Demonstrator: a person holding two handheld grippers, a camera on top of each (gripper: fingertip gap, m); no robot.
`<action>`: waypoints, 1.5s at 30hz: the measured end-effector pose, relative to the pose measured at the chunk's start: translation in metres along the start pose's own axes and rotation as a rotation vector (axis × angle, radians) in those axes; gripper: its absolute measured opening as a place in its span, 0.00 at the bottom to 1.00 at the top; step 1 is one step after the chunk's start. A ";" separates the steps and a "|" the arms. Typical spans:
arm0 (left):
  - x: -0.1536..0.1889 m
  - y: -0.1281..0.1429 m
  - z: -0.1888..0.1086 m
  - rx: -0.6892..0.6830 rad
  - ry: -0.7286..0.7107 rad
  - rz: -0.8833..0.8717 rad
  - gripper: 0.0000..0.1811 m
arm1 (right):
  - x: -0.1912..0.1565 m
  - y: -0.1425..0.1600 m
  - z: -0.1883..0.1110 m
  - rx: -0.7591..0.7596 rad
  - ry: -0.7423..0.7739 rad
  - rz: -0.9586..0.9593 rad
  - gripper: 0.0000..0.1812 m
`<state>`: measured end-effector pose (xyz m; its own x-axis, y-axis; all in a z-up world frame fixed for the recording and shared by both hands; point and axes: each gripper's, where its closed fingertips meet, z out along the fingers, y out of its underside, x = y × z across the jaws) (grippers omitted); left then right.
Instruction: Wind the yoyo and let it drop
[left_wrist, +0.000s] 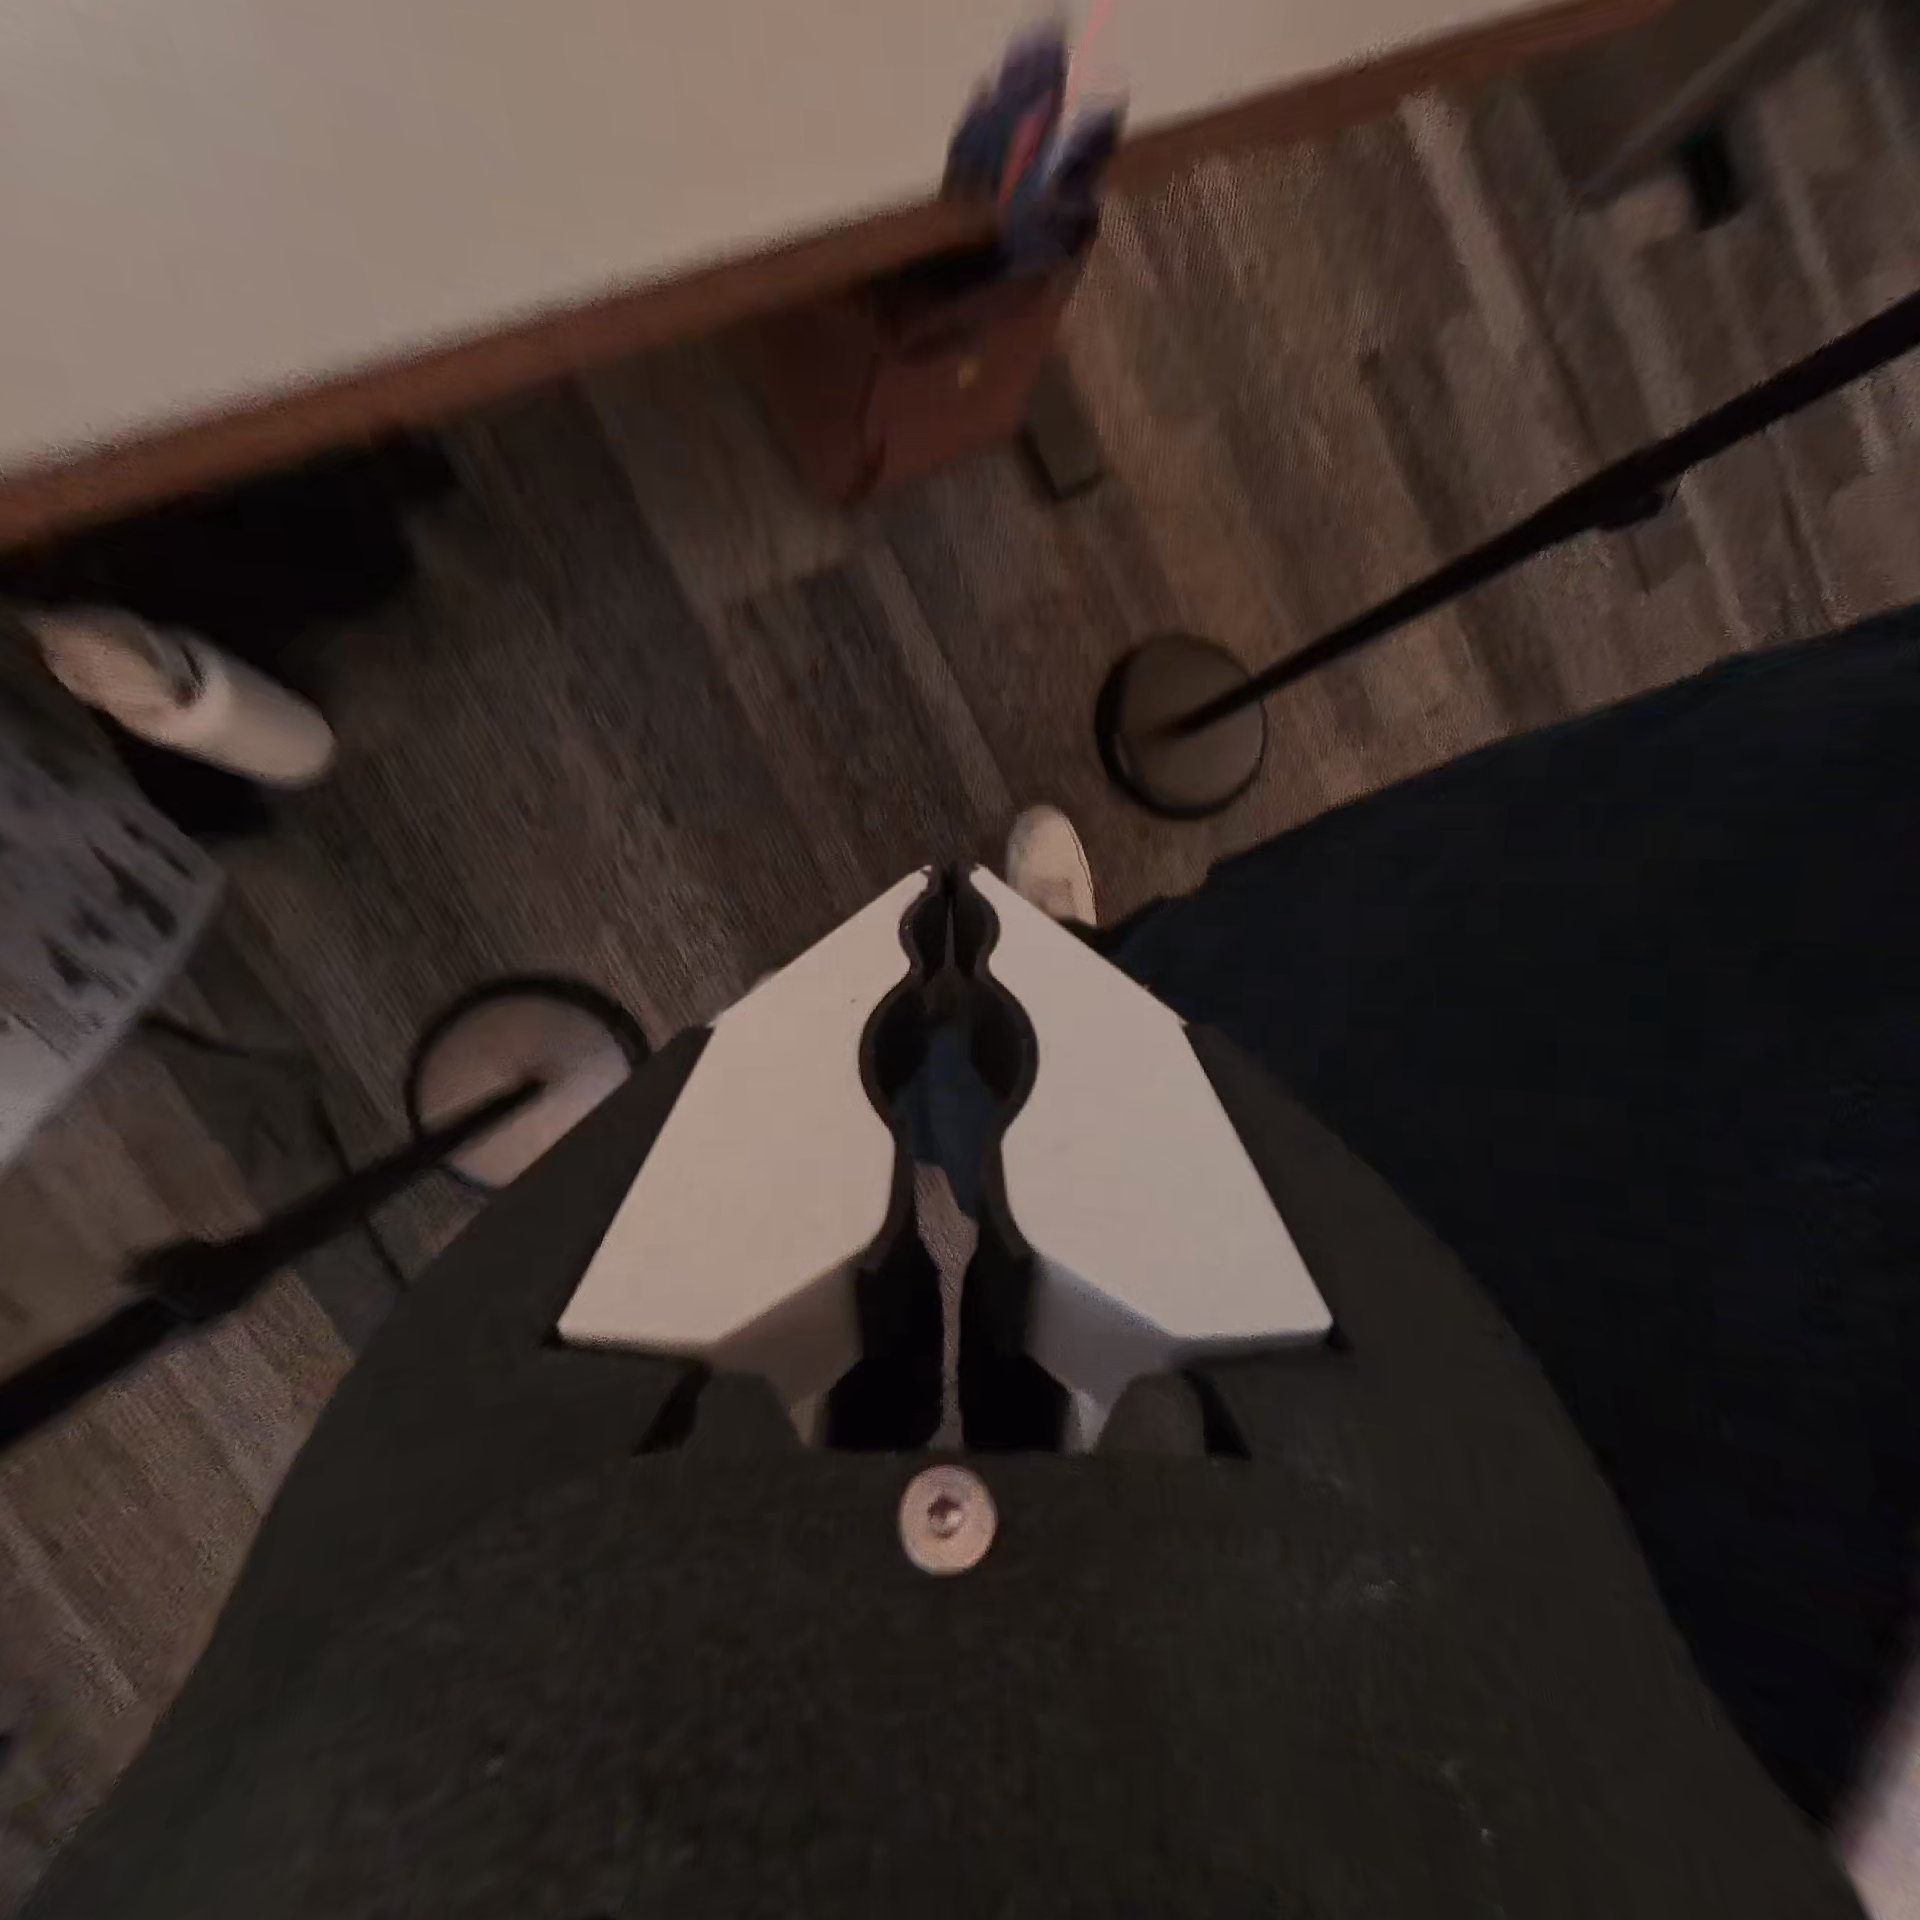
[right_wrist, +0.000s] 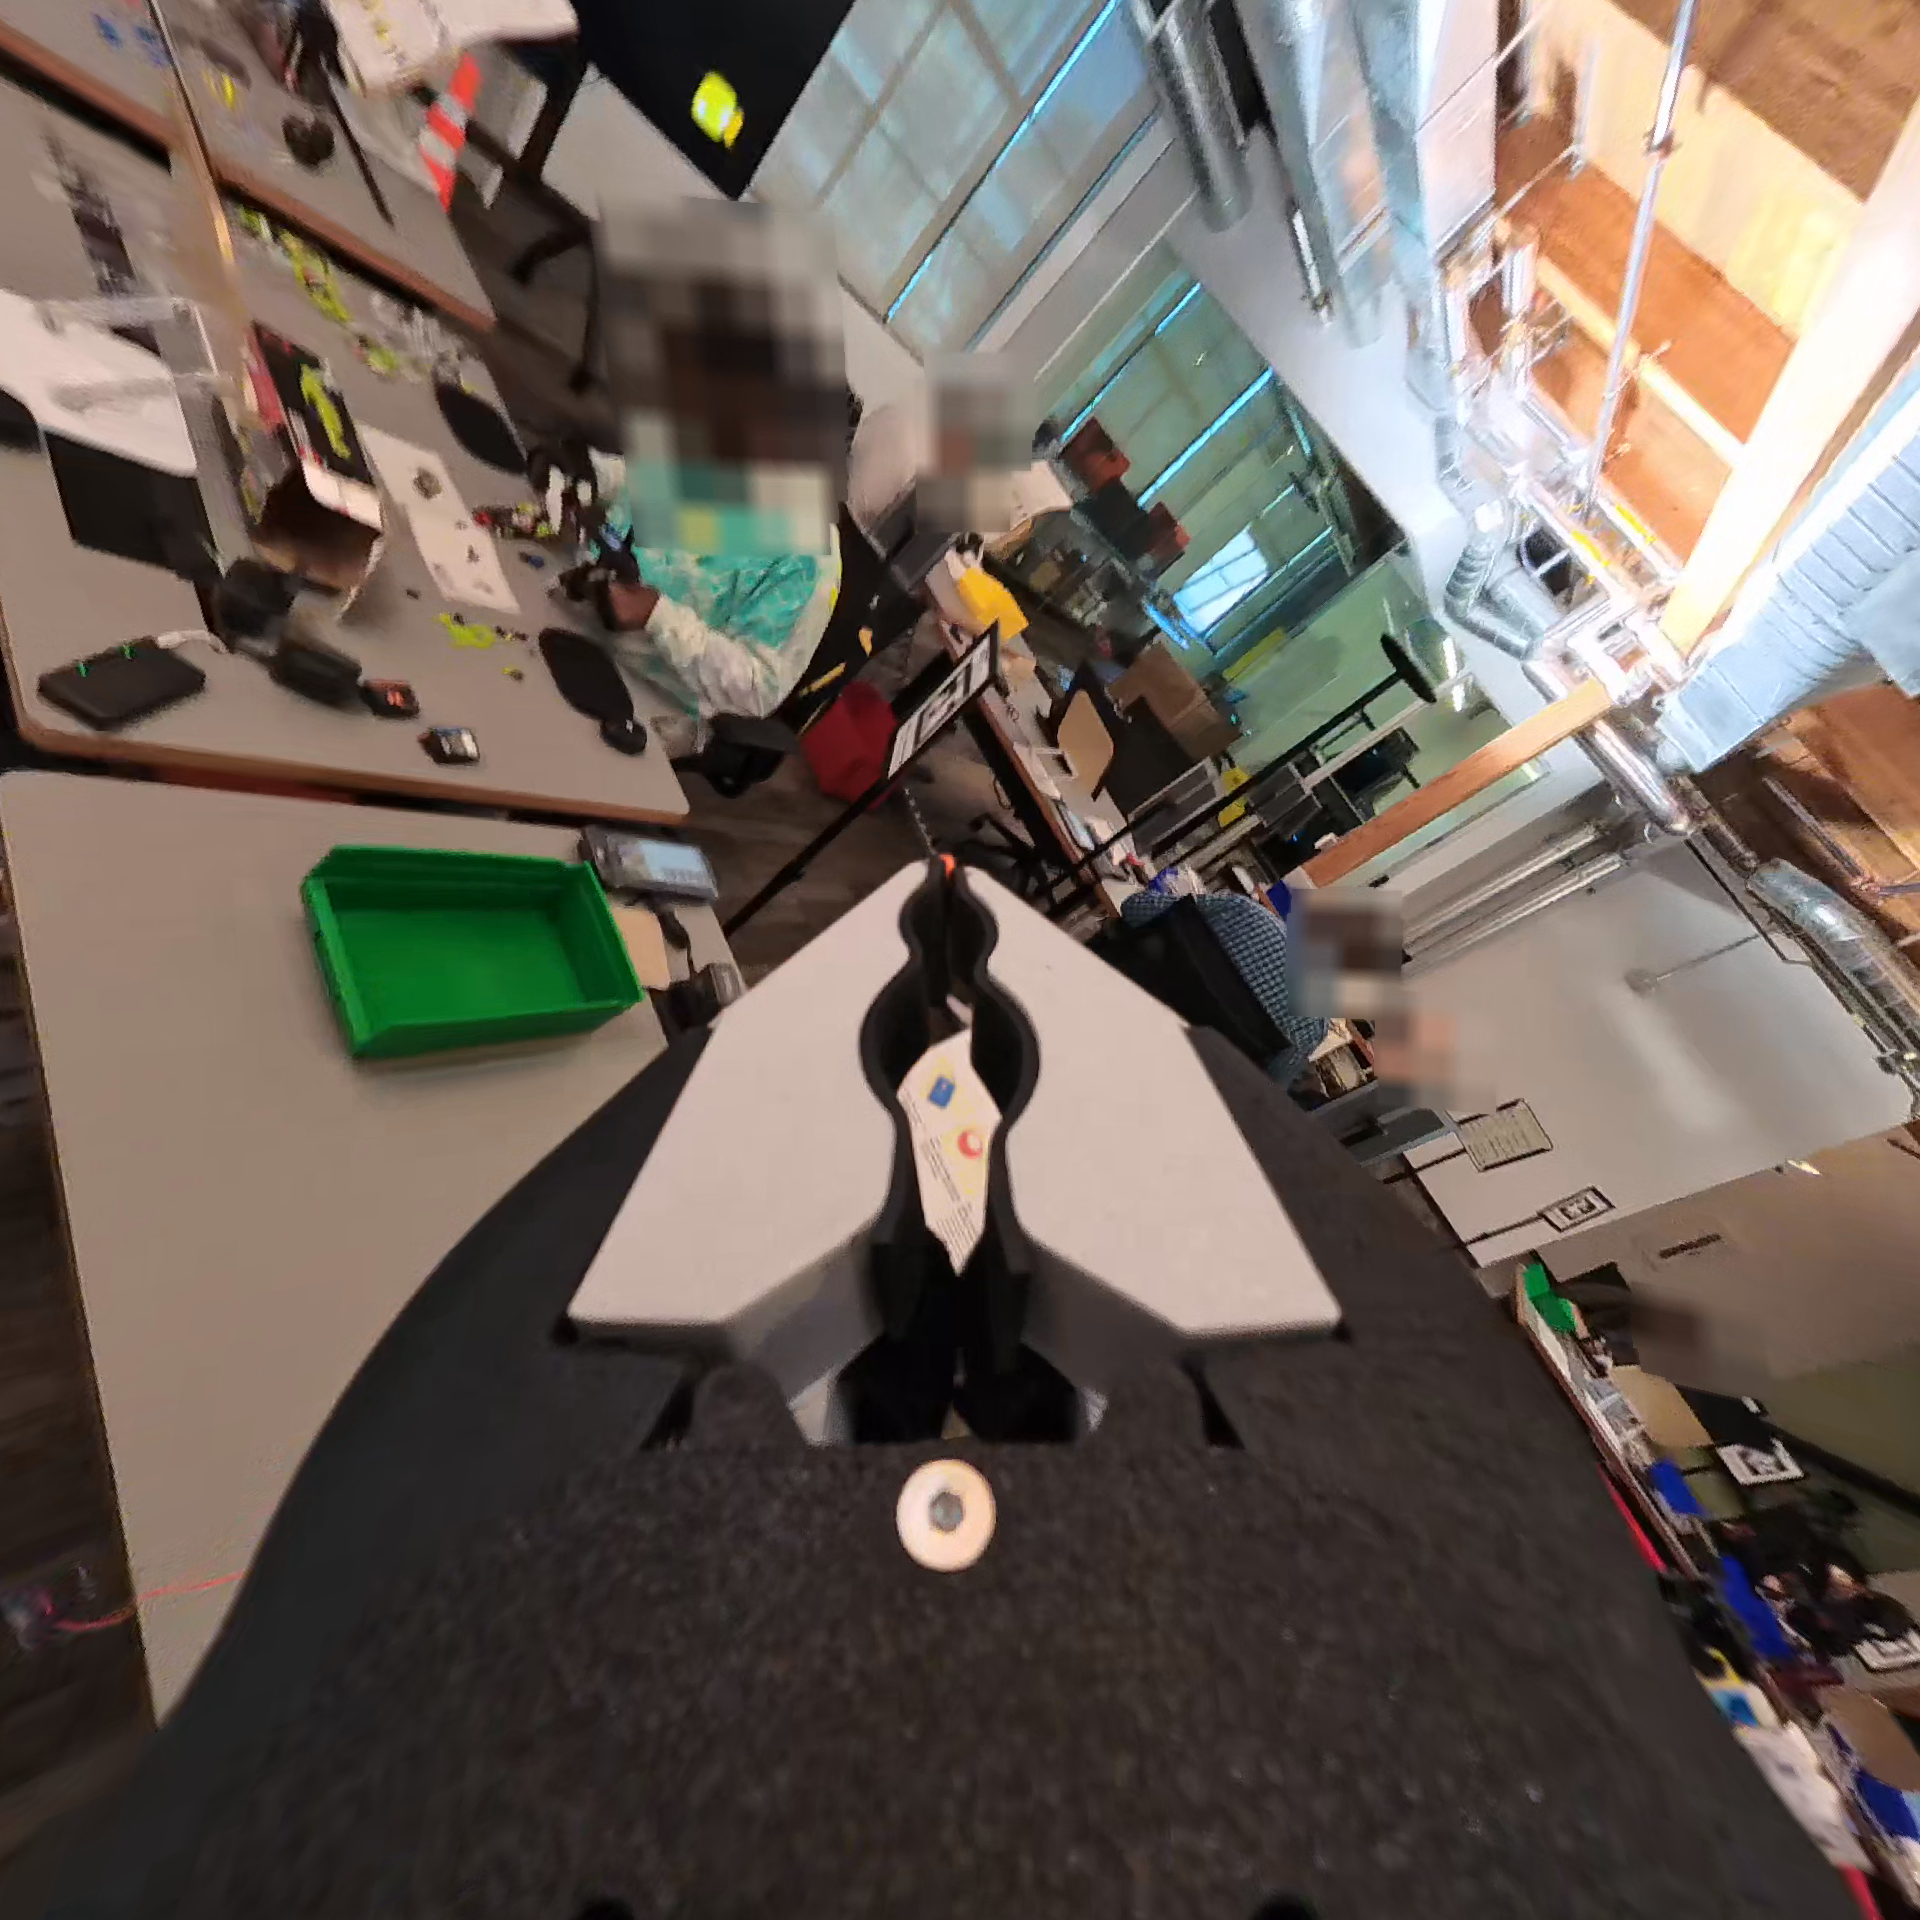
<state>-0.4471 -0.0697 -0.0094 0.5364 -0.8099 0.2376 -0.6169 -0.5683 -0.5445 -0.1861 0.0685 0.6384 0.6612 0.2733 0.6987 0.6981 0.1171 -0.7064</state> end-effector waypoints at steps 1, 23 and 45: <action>0.000 0.021 0.008 -0.042 0.009 -0.041 0.00 | 0.005 -0.005 -0.003 0.020 0.003 0.011 0.00; -0.030 0.197 0.032 -0.413 0.049 -0.542 0.00 | 0.055 -0.080 -0.030 0.047 0.025 -0.142 0.00; -0.022 0.181 0.044 -0.399 0.077 -0.550 0.00 | 0.049 -0.059 -0.032 -0.005 0.027 -0.143 0.00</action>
<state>-0.5452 -0.1483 -0.1492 0.7992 -0.3880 0.4591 -0.4398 -0.8981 0.0066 -0.1862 0.0449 0.7182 0.5621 0.2281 0.7950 0.7870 0.1483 -0.5989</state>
